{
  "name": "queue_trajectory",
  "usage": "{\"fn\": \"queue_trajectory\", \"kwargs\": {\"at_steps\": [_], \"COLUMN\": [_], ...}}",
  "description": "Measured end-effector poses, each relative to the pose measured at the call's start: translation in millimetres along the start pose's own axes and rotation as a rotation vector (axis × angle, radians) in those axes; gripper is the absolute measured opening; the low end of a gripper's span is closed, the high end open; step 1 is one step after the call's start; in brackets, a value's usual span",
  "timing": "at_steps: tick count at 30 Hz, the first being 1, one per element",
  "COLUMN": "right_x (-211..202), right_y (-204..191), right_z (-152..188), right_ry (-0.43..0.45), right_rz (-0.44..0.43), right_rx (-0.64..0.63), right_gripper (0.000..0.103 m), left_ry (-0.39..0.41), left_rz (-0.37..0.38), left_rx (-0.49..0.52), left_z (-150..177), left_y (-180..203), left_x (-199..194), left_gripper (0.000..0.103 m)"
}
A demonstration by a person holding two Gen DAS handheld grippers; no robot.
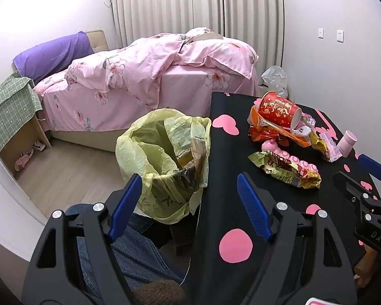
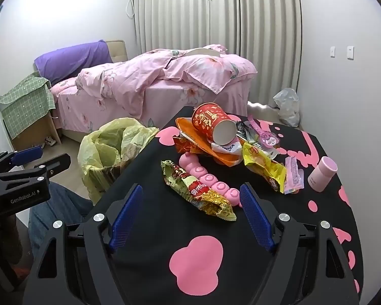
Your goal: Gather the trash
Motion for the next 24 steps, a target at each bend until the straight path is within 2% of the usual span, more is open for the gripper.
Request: {"fn": "queue_trajectory", "kwargs": {"at_steps": [24], "right_x": [1.5], "right_y": [0.0], "right_z": [2.3], "right_ry": [-0.006], "right_rz": [-0.005], "right_rx": [0.008], "right_gripper": [0.075], "left_ry": [0.009], "left_rz": [0.001], "left_rx": [-0.001], "left_z": [-0.8], "left_y": [-0.7], "left_x": [-0.1], "left_gripper": [0.073]}}
Point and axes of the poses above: each gripper's, at about its wrist camera, not at the fingertips, and x roughly the way its jaws point, y to its right, z to its underside, the point moved 1 cm from there along x, roughly the way its jaws point, and after that the axes turned 6 degrees about z, right-handed, at the moved point
